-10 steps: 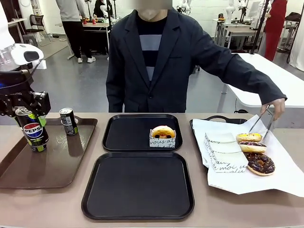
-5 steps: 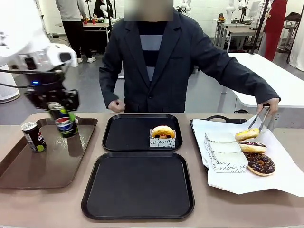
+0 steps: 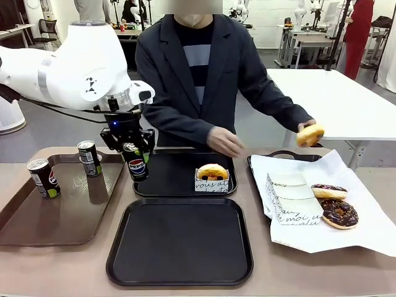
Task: Set up donuts and drinks on trays.
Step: Pick up one Pepsi coke and place it on the Flat Tray.
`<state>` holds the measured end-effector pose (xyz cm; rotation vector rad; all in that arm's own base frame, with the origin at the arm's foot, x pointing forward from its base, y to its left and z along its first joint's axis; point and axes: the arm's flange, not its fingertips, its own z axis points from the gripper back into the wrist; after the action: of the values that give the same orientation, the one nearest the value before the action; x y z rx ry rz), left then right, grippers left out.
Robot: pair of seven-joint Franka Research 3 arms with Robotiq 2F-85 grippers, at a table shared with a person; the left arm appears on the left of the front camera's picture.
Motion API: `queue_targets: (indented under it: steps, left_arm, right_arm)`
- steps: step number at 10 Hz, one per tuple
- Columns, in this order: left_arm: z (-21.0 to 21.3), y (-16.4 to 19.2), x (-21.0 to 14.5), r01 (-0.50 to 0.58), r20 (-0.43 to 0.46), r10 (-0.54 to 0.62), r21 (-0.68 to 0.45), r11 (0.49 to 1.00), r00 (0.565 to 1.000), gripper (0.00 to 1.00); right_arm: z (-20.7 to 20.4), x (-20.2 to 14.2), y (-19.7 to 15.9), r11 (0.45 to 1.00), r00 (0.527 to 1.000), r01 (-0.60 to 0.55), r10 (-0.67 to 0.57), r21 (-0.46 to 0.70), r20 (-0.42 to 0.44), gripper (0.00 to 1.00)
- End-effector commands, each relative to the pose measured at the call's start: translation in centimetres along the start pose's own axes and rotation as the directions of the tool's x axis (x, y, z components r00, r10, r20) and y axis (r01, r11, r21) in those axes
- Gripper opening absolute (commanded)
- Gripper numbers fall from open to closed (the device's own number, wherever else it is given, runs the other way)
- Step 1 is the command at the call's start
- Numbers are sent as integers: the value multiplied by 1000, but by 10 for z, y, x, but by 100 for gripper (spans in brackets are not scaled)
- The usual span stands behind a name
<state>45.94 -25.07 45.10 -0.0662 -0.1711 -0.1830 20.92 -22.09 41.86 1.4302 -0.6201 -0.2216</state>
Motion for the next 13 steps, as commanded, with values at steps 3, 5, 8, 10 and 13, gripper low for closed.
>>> queue_targets:
  steps: [3, 5, 8, 10, 13]
  left_arm:
    - [84, 84, -119, 87, -141, -91, -34, 996, 986, 58]
    - [86, 92, -137, 92, -105, -92, -13, 996, 990, 58]
    - [91, 98, -147, 83, -123, -84, -17, 996, 989, 58]
    - [91, 98, -147, 83, -123, -84, -17, 996, 989, 58]
    - [91, 98, -147, 83, -123, -84, -17, 996, 989, 58]
  right_arm:
    - [-1, 4, 1, 1000, 1000, -18, 18, 20, 14, 100]
    - [-1, 4, 1, 1000, 1000, -18, 18, 20, 14, 100]
    - [-1, 4, 1, 1000, 1000, -18, 18, 20, 14, 100]
    - [-1, 4, 1, 1000, 1000, -18, 18, 20, 14, 100]
    - [-1, 4, 1, 1000, 1000, -18, 18, 20, 14, 100]
